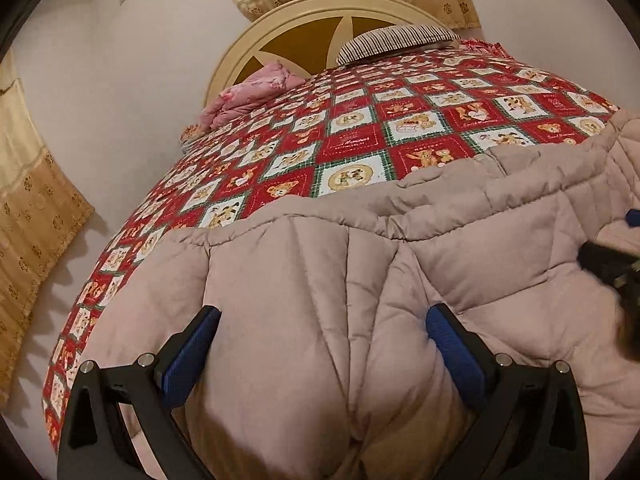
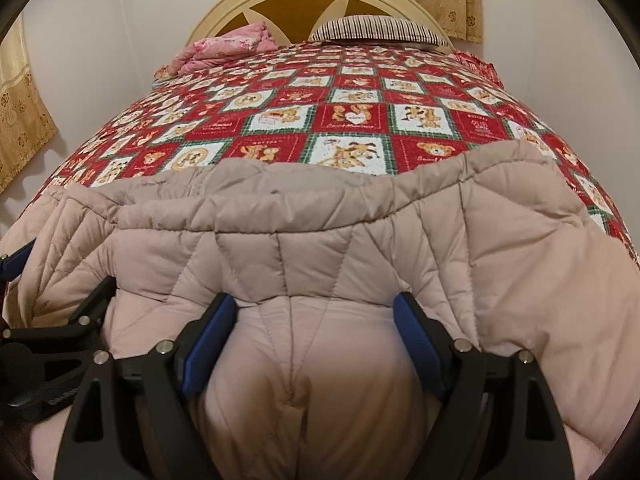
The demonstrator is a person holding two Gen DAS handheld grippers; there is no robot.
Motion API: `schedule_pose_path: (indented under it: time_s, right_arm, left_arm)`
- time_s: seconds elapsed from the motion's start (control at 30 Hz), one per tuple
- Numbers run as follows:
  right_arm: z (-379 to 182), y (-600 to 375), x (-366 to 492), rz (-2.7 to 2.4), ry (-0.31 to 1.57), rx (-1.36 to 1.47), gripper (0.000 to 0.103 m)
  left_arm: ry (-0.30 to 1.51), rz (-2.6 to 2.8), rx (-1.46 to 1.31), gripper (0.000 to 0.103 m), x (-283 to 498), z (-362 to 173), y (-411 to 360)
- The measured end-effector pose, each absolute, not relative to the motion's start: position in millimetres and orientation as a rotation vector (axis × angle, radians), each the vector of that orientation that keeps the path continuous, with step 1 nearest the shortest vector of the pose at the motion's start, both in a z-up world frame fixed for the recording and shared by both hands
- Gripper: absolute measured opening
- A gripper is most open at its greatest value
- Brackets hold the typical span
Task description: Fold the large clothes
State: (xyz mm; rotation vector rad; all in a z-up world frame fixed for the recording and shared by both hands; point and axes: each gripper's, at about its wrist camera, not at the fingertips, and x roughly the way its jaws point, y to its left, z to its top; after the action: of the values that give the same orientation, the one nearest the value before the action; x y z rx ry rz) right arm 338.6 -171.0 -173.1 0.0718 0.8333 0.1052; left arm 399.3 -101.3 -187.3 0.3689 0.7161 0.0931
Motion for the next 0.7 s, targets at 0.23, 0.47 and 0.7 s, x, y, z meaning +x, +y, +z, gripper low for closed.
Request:
schedule_pose_path:
  time_s: [0.23,0.47,0.7]
  right_arm:
    - [-111,-234,313,0.129,0.664,0.215,0.082]
    - [-168,-290,343,-0.011,0.803,0.332,0.085]
    - [-181,-276,356,-0.067,0.803,0.249,0.087]
  left_arm:
    - [0.714,0.092,0.367,0.102,400,-188,-102]
    - [0.707,0.095,0.378,0.102,400,-188,-104]
    - [0.715,0.091,0.379,0.102,403,-188,-104]
